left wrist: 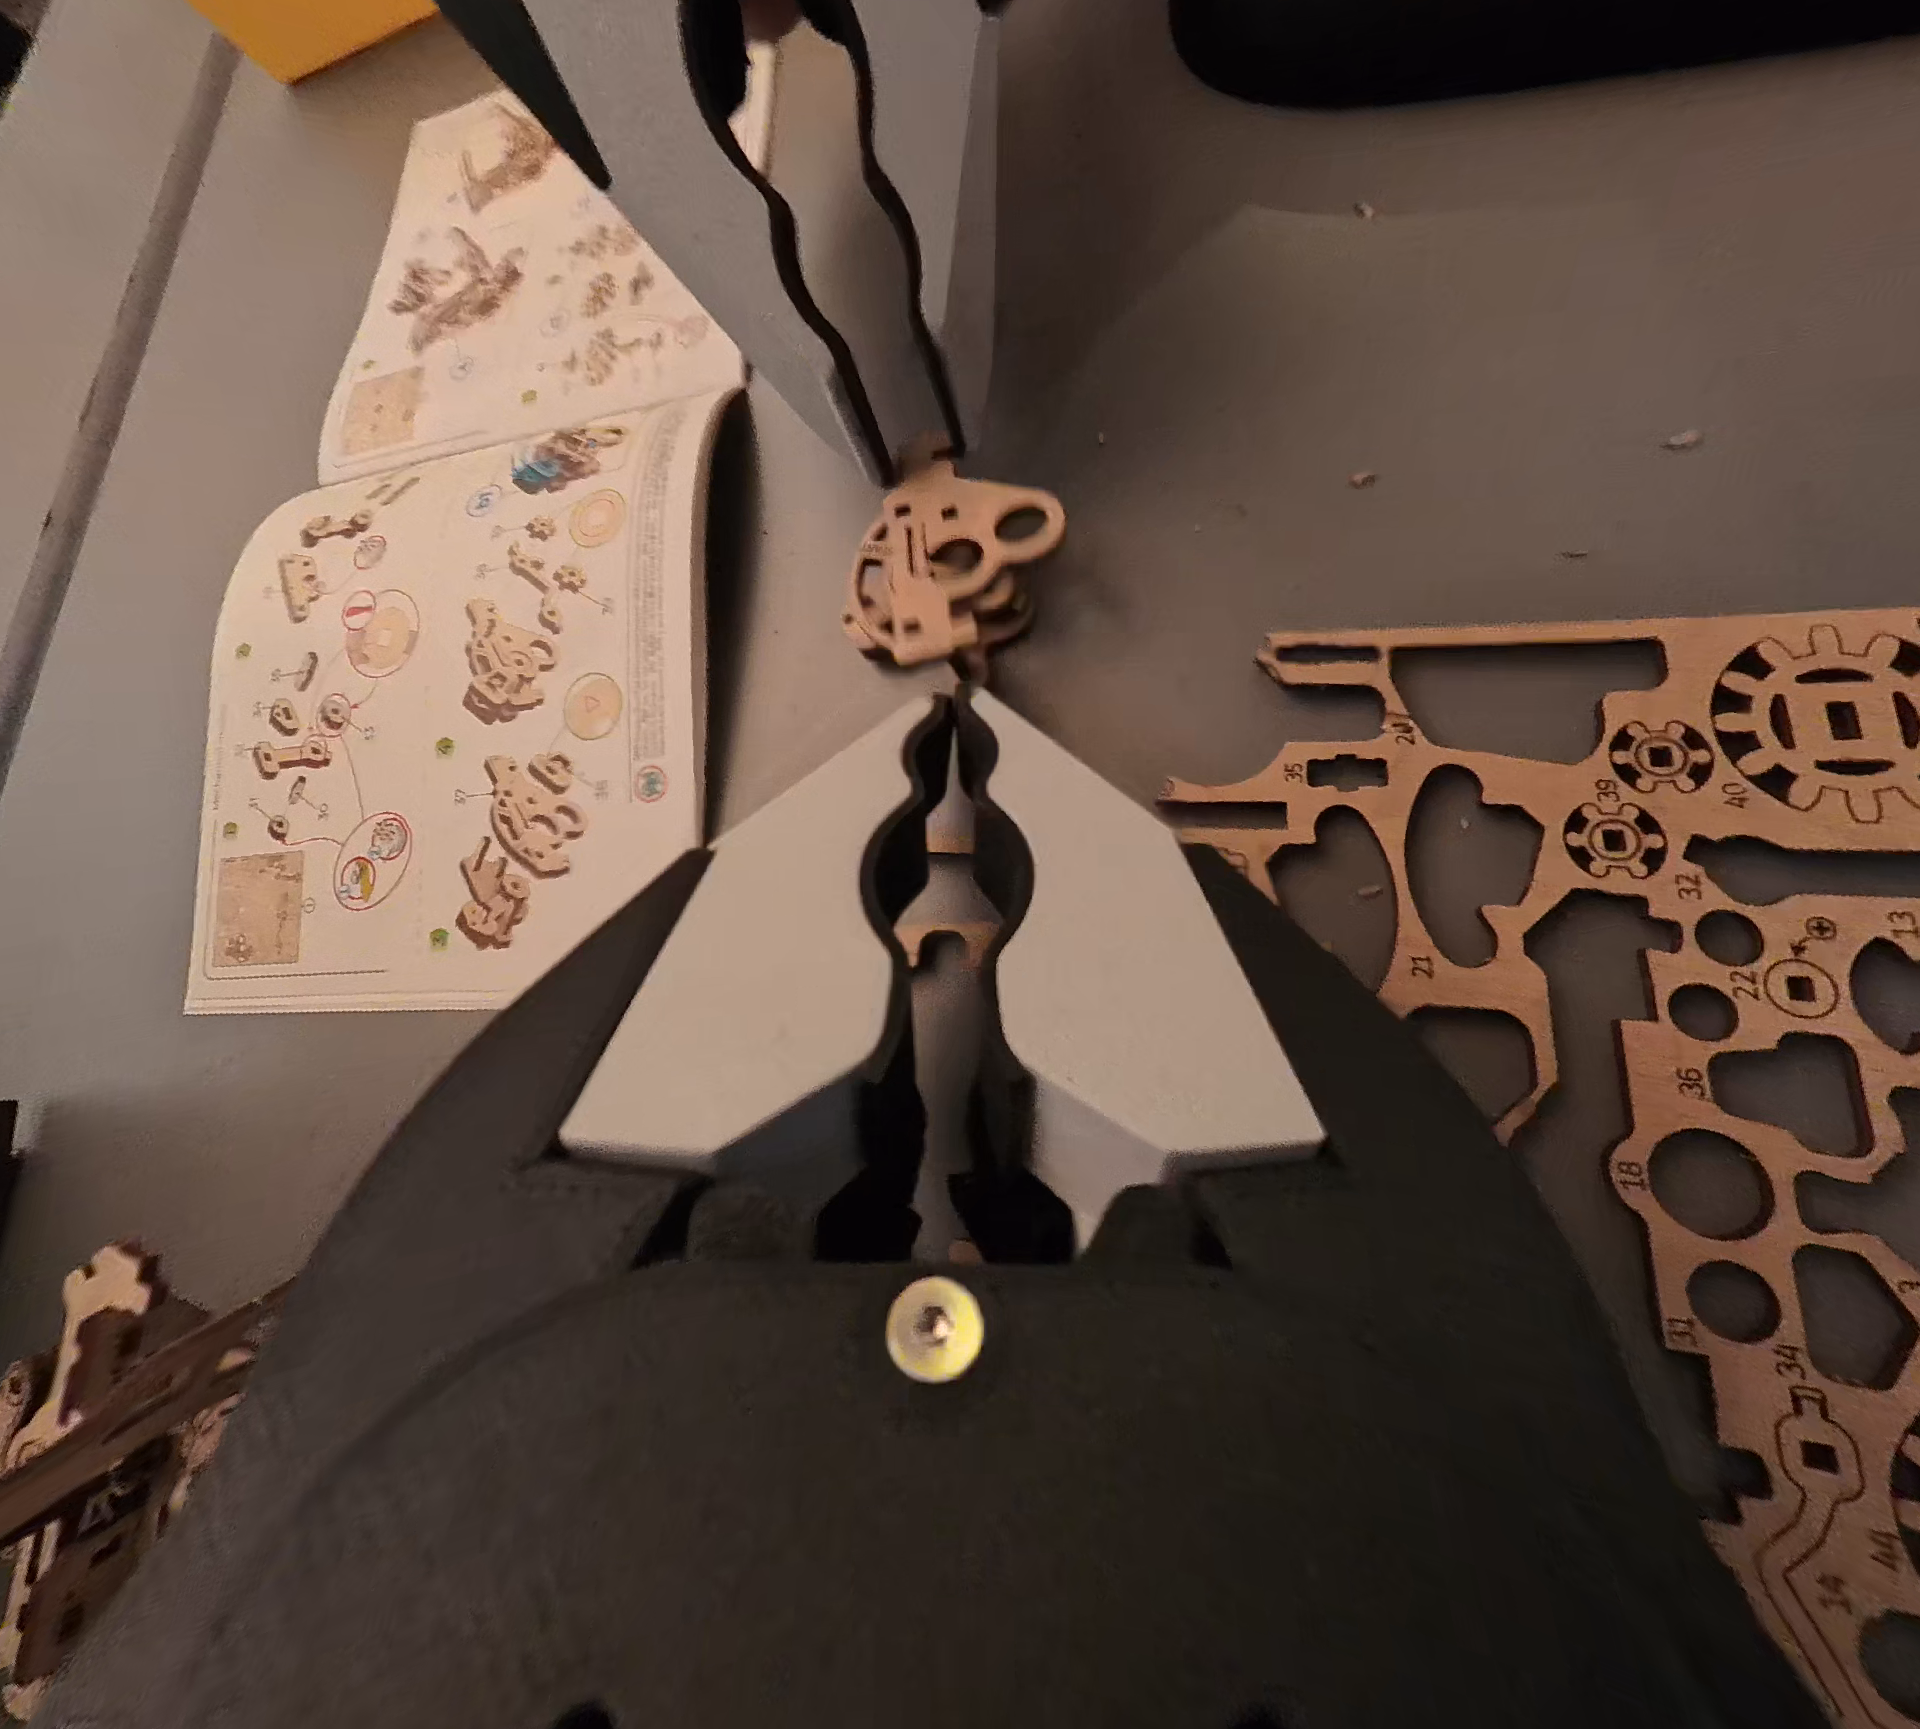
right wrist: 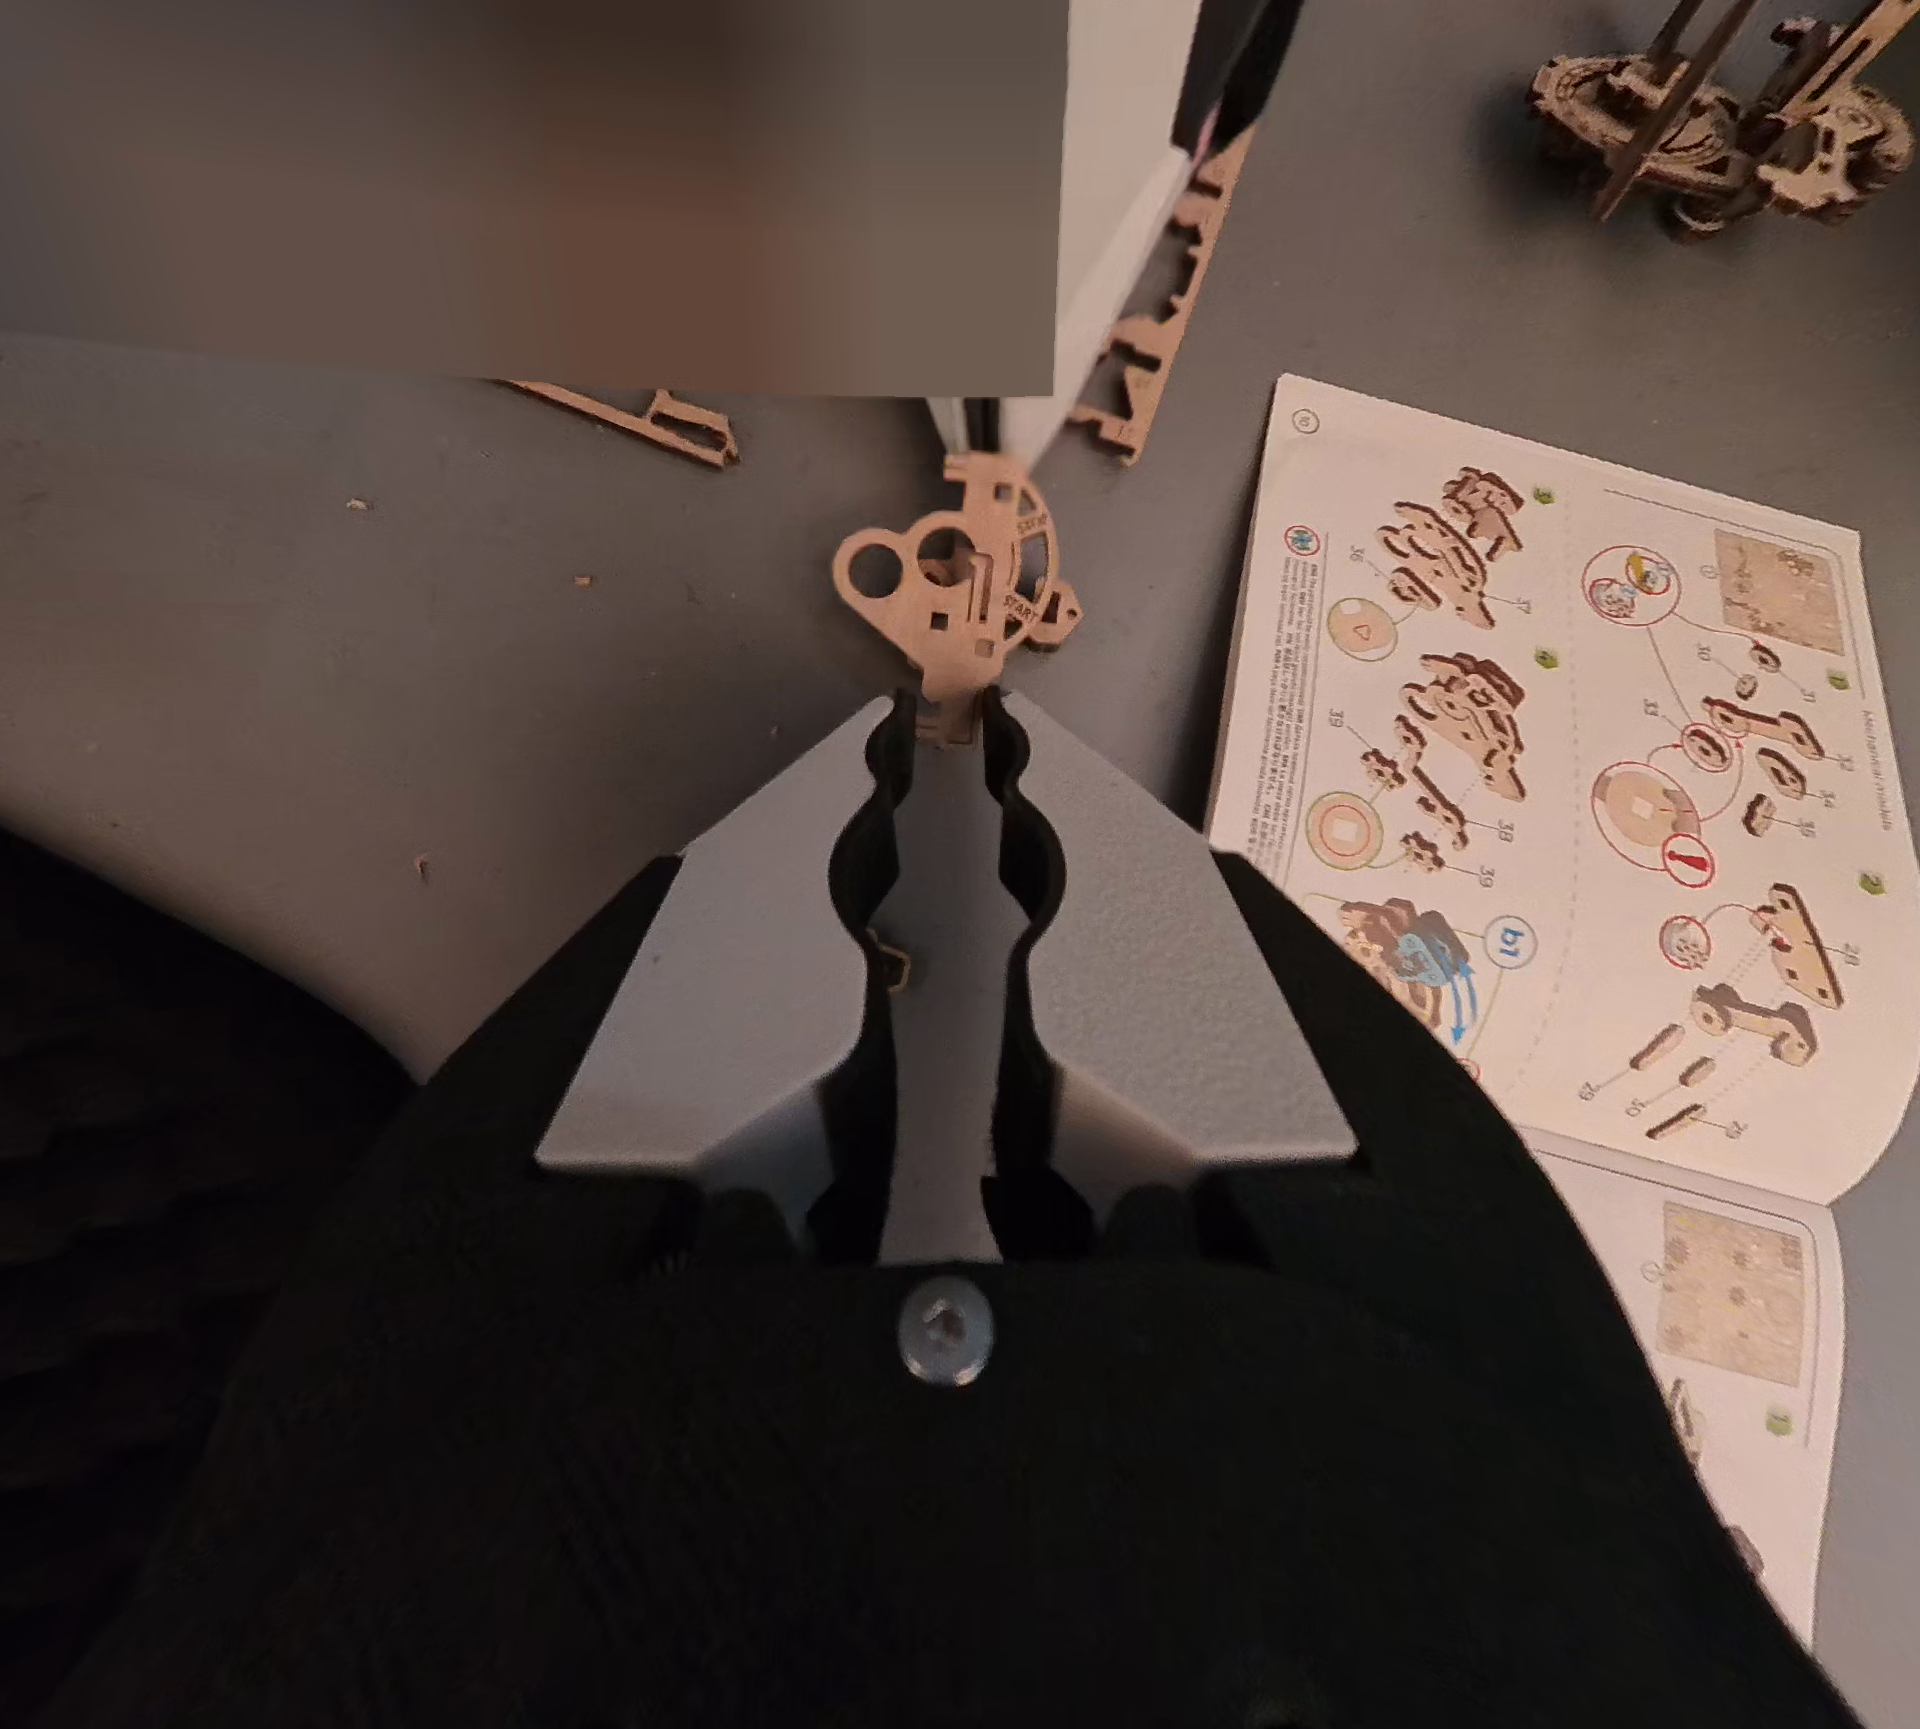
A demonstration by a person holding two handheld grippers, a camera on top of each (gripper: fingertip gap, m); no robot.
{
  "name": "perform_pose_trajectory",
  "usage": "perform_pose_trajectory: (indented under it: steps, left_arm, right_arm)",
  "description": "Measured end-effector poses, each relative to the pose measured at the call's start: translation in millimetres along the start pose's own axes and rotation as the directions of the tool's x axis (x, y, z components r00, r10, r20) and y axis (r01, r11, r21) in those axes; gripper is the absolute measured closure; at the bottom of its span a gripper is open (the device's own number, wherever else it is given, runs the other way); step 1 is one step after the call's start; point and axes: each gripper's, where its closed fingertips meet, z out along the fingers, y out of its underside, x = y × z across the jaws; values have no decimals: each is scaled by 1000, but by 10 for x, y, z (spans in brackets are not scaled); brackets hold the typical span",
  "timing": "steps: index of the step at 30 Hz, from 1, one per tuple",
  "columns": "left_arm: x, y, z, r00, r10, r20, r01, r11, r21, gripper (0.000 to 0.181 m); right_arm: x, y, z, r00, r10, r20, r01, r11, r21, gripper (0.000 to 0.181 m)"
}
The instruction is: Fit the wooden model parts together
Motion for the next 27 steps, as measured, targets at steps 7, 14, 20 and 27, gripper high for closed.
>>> perform_pose_trajectory:
  steps: [7,14,20,27]
  left_arm:
    - [-35,37,24,997,57,54,-56,998,-28,177]
    - [-69,-4,-7,998,12,55,-12,1000,4,174]
    - [-129,-163,-100,995,-93,39,88,990,110,165]
    - [-189,-333,-186,985,-166,45,154,970,190,157]
  right_arm:
    - [-22,31,39,1000,-12,6,12,1000,-22,170]
    - [-17,-1,11,1000,-7,5,7,1000,-3,170]
    - [-8,-29,-8,1000,-6,0,6,1000,9,170]
    - [79,-64,-38,998,2,-64,-2,1000,-6,171]
